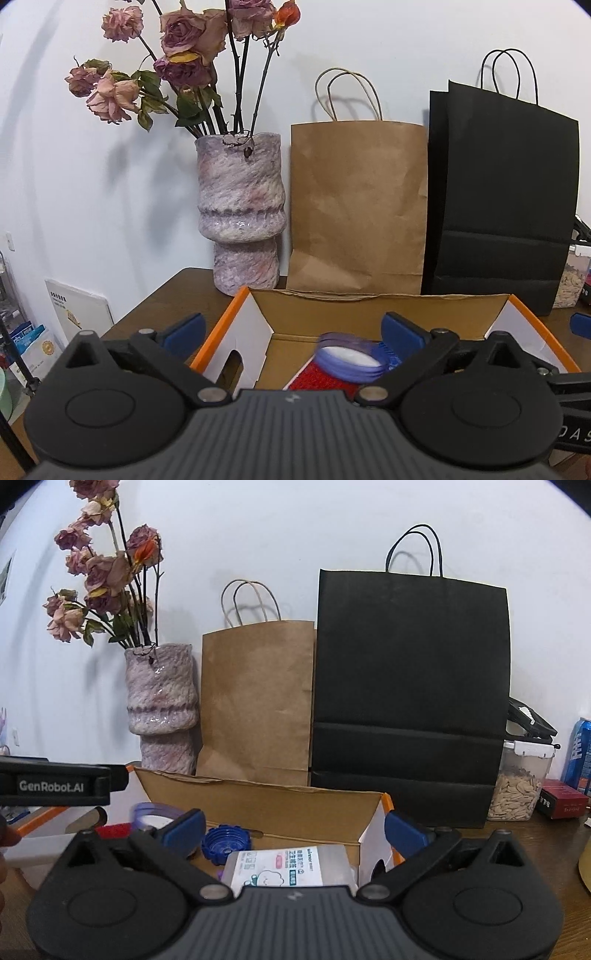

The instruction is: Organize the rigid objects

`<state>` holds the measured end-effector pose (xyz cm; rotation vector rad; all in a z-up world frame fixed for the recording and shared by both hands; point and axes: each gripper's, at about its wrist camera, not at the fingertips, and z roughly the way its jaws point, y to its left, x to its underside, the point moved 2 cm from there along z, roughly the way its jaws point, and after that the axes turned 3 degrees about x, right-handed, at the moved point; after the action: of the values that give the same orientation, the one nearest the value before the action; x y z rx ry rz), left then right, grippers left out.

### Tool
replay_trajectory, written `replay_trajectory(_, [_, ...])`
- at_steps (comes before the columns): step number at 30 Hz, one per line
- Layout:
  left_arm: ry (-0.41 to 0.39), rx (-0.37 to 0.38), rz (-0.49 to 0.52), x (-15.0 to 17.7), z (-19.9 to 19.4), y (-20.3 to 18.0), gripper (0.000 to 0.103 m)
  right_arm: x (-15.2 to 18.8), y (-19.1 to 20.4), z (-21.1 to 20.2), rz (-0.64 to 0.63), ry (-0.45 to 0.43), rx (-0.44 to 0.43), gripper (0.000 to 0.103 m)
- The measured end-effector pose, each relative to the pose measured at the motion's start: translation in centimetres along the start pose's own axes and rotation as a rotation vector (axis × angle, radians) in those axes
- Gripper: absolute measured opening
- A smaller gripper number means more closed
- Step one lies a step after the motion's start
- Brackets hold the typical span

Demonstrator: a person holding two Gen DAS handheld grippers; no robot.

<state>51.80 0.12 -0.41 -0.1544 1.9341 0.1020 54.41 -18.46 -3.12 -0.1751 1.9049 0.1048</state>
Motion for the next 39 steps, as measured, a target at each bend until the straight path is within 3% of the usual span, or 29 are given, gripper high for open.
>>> replay_trajectory(16, [-0.046, 0.028, -0.013, -0.4, -3.7, 0.4, 0.103, -0.5, -0.3, -3.5, 0.006, -0.064, 0.003, 0.103])
replay_trajectory(39, [-0.078, 0.09, 0.004, 2.2, -16.9, 2.4, 0.103, 1.4, 0.7, -17.0, 0.007, -0.078, 0.007, 0.103])
